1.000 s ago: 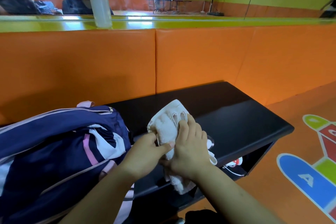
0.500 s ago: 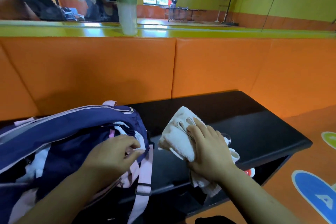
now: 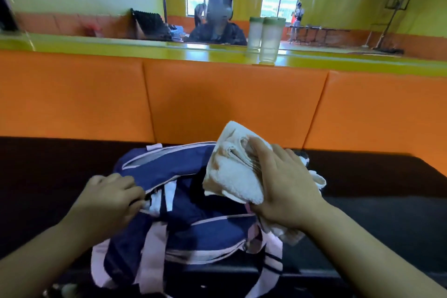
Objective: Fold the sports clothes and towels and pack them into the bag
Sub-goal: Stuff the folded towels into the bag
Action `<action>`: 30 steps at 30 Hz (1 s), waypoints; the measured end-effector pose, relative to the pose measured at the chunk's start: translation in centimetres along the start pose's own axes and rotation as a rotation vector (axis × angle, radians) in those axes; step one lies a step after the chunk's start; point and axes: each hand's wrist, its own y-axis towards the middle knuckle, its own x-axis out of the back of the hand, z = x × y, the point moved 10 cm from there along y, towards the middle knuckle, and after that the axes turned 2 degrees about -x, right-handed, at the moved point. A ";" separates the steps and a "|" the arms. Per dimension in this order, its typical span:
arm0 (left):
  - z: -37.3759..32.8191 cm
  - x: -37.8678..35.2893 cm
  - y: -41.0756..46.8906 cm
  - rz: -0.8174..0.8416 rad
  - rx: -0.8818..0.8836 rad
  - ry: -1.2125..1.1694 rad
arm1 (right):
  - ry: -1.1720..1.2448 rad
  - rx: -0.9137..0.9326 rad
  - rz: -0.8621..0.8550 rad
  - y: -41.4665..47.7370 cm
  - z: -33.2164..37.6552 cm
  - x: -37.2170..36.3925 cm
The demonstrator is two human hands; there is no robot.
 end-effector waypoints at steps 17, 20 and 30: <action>5.1 -4.1 0.8 0.020 0.423 -0.261 | -0.086 0.503 0.282 3.0 13.1 -7.4; 6.6 -5.3 0.5 0.100 0.580 -0.323 | -0.080 0.562 0.342 3.8 14.1 -7.8; 5.8 -1.6 0.3 -0.119 0.190 -0.571 | -0.158 0.555 0.543 7.2 16.0 -9.8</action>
